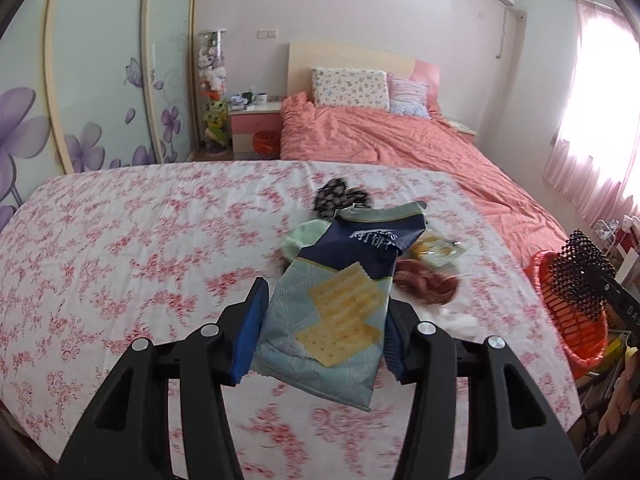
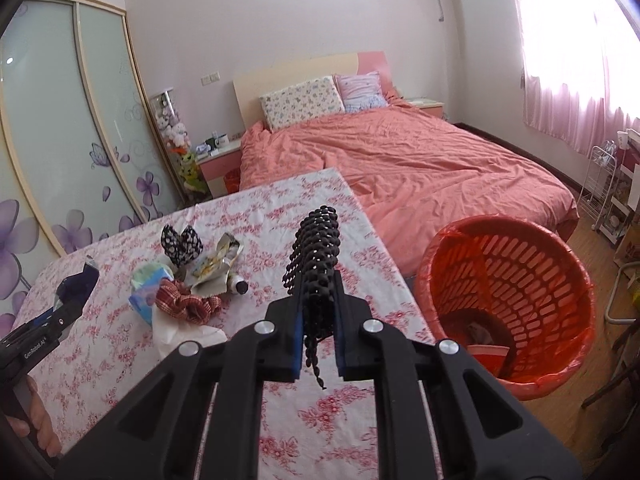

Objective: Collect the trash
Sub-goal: 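Carry bag and mesh pad over the red basket and open both tools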

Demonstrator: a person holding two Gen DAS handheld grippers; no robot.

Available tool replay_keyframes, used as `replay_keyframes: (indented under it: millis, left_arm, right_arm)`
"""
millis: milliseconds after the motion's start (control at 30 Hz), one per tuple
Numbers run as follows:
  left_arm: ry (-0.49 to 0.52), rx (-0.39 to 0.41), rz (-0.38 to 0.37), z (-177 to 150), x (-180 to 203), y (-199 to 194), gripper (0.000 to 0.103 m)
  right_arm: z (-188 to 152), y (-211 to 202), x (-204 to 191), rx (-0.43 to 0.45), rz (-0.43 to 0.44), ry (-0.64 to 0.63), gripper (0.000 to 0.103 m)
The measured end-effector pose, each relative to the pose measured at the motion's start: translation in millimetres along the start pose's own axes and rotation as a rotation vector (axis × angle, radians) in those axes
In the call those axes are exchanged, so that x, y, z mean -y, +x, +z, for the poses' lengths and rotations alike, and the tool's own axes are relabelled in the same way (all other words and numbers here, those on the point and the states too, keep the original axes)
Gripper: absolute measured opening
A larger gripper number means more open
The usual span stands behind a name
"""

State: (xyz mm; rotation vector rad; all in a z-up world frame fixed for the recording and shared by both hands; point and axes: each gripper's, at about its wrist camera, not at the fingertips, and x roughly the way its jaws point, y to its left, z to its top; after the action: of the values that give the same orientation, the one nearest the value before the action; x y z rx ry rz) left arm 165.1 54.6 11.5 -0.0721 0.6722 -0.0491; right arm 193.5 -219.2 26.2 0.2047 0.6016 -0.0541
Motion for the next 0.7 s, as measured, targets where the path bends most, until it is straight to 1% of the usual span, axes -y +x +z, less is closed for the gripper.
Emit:
replay_keyframes:
  millis: [100,267,500,533,700]
  left_arm:
    - [0.02,0.01,-0.036,2.2,21.3,-5.1,0.052]
    - [0.06,0.011,-0.131,7.8,71.0,-8.1,0.052]
    - [0.123,-0.026,-0.289,9.0,145.0,0.3,0.052]
    - [0.138,-0.038,-0.32,8.9,160.2,3.5,0.052]
    - [0.193,-0.074,-0.412,7.9,213.2,18.7,0.052]
  right_arm:
    - [3.6,-15.2,14.8,0.036,-0.015,0.019,0.013]
    - [12.3,-37.2,49.0,0.091,-0.054,0.061,0.013]
    - [19.9,-56.2,105.4,0.14,-0.115,0.142,0.013]
    - [19.5,-58.5,113.2,0.146,-0.12,0.151,0.013]
    - [22.2,-58.6,156.5,0.167,-0.152,0.213,0.013]
